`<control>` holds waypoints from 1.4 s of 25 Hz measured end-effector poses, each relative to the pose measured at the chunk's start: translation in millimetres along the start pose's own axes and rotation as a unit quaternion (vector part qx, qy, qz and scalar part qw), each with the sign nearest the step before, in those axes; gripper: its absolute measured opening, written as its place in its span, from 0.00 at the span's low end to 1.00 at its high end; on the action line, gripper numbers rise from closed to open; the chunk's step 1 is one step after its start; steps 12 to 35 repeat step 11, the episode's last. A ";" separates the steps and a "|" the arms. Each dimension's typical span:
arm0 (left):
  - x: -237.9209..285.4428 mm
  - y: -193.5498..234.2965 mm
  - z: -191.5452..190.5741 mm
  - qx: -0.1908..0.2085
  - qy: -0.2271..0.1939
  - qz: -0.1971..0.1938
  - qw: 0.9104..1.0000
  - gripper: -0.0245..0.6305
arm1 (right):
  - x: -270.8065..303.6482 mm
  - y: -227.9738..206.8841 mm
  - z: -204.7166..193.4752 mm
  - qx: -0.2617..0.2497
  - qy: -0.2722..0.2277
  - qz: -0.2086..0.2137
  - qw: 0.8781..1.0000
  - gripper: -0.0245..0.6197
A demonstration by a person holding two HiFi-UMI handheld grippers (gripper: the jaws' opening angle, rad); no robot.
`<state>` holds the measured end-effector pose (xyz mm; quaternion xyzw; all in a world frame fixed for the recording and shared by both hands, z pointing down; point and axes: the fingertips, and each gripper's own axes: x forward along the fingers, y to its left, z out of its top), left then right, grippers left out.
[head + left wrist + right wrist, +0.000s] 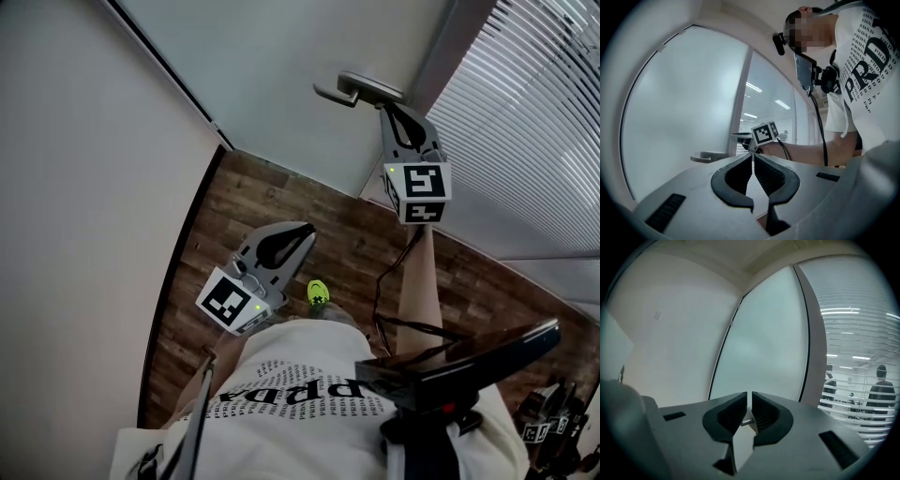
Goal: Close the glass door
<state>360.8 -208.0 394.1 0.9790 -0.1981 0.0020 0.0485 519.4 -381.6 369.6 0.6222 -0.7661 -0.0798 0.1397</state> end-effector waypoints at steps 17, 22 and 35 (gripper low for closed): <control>-2.4 15.1 12.8 -0.004 0.000 -0.004 1.000 0.07 | 7.8 -2.1 8.7 -0.003 0.011 -0.010 1.000 0.08; -2.4 15.1 12.8 -0.004 0.000 -0.004 1.000 0.07 | 7.8 -2.1 8.7 -0.003 0.011 -0.010 1.000 0.08; -2.4 15.1 12.8 -0.004 0.000 -0.004 1.000 0.07 | 7.8 -2.1 8.7 -0.003 0.011 -0.010 1.000 0.08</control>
